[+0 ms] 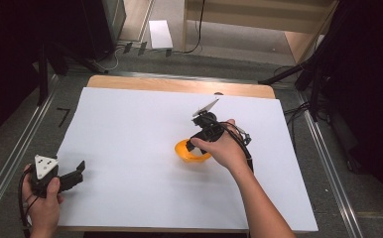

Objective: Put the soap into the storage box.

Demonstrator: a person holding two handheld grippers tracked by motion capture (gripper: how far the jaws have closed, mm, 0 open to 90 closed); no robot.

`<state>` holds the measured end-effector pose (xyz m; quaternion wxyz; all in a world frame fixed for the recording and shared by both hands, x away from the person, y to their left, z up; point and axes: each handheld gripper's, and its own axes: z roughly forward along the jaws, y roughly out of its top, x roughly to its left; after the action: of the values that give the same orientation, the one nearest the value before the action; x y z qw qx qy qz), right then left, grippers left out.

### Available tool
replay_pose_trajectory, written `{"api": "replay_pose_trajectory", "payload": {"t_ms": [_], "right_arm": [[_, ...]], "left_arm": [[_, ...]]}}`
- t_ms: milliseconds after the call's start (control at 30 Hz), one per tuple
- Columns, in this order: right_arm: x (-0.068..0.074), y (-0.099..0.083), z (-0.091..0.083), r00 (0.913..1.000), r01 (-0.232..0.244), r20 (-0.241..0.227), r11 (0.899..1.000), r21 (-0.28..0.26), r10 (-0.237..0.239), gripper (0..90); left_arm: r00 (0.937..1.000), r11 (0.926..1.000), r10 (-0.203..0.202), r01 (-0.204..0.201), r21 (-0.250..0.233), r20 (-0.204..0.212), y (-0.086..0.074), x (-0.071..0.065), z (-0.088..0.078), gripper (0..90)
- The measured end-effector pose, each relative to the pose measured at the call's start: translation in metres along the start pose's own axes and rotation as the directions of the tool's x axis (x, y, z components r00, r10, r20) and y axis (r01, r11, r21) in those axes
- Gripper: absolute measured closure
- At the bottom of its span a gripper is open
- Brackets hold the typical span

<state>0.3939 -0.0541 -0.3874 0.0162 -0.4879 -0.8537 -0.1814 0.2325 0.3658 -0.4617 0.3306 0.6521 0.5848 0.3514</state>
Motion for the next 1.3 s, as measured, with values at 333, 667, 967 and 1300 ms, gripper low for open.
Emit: {"api": "replay_pose_trajectory", "payload": {"t_ms": [333, 667, 967, 1300], "right_arm": [[-0.001, -0.001, 0.005, 0.9999, -0.015, -0.007, 1.0, 0.014, 0.015, 23.6], [-0.001, -0.004, 0.009, 0.9997, -0.026, -0.002, 0.999, 0.02, 0.026, 23.6], [0.001, -0.004, 0.016, 0.9995, -0.03, 0.001, 0.999, 0.041, 0.03, 23.5], [-0.002, -0.006, 0.011, 0.9977, -0.067, -0.011, 0.997, 0.026, 0.067, 24.9]], "left_arm": [[1.0, 1.0, 0.001, -0.001, 0.002, 0.0, 0.0, 0.0, 0.0, 13.3], [1.0, 1.0, 0.001, -0.001, 0.004, -0.003, 0.0, -0.001, 0.0, 13.3], [1.0, 1.0, 0.001, -0.001, 0.004, -0.001, 0.0, 0.0, 0.0, 13.3], [1.0, 1.0, 0.001, -0.001, 0.005, -0.003, 0.0, 0.0, 0.0, 13.4]]}}
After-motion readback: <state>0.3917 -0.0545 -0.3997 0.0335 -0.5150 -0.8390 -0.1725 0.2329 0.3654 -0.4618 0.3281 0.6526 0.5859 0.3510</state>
